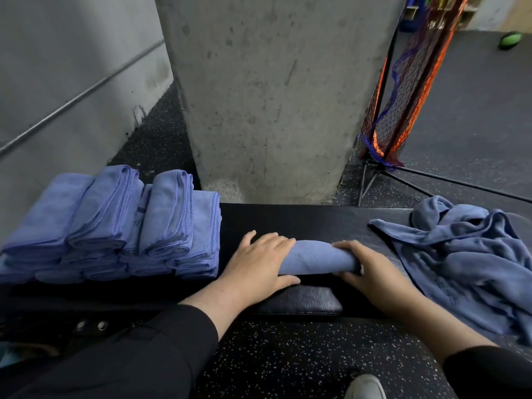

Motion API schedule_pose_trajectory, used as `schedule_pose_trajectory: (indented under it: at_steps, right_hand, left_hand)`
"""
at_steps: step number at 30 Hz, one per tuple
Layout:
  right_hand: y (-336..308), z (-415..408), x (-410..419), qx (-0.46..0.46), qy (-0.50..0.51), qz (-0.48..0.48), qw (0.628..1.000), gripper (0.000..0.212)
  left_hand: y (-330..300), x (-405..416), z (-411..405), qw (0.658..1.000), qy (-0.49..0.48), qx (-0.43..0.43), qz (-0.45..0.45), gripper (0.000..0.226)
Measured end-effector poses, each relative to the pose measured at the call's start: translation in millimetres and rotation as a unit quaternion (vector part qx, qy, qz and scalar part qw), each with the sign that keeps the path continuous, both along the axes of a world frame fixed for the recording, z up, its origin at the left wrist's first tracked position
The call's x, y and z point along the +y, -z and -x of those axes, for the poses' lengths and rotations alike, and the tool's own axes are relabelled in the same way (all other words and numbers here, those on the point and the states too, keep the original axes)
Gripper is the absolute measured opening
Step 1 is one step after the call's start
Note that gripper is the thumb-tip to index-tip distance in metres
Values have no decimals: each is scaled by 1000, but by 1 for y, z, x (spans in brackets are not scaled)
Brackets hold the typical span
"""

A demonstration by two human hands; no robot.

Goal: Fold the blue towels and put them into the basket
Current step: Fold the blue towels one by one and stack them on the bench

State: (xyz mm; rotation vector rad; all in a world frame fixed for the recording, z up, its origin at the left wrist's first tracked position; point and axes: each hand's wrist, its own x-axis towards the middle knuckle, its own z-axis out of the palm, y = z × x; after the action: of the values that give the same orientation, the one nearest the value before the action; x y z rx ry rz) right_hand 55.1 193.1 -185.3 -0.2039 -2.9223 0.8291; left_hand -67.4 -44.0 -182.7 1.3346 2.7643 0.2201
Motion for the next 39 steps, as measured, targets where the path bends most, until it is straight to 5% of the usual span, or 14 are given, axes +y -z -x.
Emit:
schedule_pose_trajectory:
  at_steps: [3,6,9,12,16,22,29,34,39]
  right_hand:
    - [-26,13,0,40,74,154,985,31]
    - [-54,19,-5,88,127,322,934,20]
    - [-64,23,-13,101,172,397,896,20]
    - [-67,25,-19,76,218,514,826,31]
    - [-72,22,-29,67,191,661,722,51]
    - [-76,27,-66,69,173,715,673,49]
    - [-86,53,-93,103,230,676,692,46]
    - [-79,65,-128,4,191,628,755,20]
    - [-81,92,-133,-24,192,555,809,19]
  left_hand:
    - [-21,5,5,982,-78,-147,-91,42]
    - [-42,7,6,878,-133,-373,-270,29]
    - [-53,6,-1,727,-178,-549,-371,35]
    - [-61,7,-12,666,-204,-605,-387,40]
    - [-71,12,-25,630,-250,-596,-431,36]
    - [-74,-1,-36,632,-272,-553,-469,32]
    - [-74,-29,-34,603,-256,-573,-492,27]
    - [-61,-50,-32,579,-303,-564,-506,25]
    - [-67,-70,-34,641,-324,-576,-390,38]
